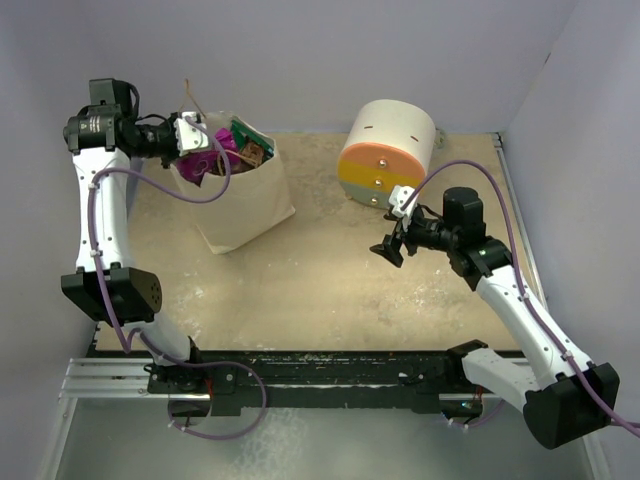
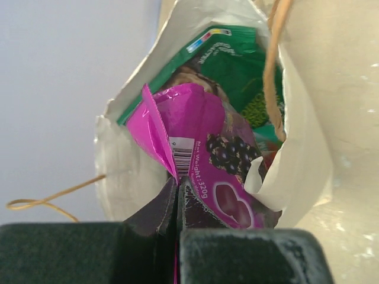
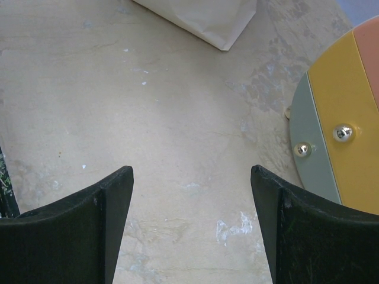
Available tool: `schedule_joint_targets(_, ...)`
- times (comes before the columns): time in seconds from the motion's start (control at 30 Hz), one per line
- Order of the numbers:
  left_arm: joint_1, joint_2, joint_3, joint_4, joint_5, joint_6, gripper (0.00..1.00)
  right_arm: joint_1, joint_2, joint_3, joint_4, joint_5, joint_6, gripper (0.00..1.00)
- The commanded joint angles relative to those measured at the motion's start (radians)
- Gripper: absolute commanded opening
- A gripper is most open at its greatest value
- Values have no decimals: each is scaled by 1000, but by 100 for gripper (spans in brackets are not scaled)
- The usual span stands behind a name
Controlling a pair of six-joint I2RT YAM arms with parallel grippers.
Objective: Place the snacks into the paper bag
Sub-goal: Place the snack in the paper bag.
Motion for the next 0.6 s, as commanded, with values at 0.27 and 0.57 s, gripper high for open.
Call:
schedule_joint_targets(0.27, -1, -60, -22, -172, 114, -173, 0, -7, 6, 2, 35, 15, -17, 82)
schedule_joint_targets(0.57, -25, -75, -209, 74, 100, -395, 0, -7, 13, 2, 36, 27, -18, 82)
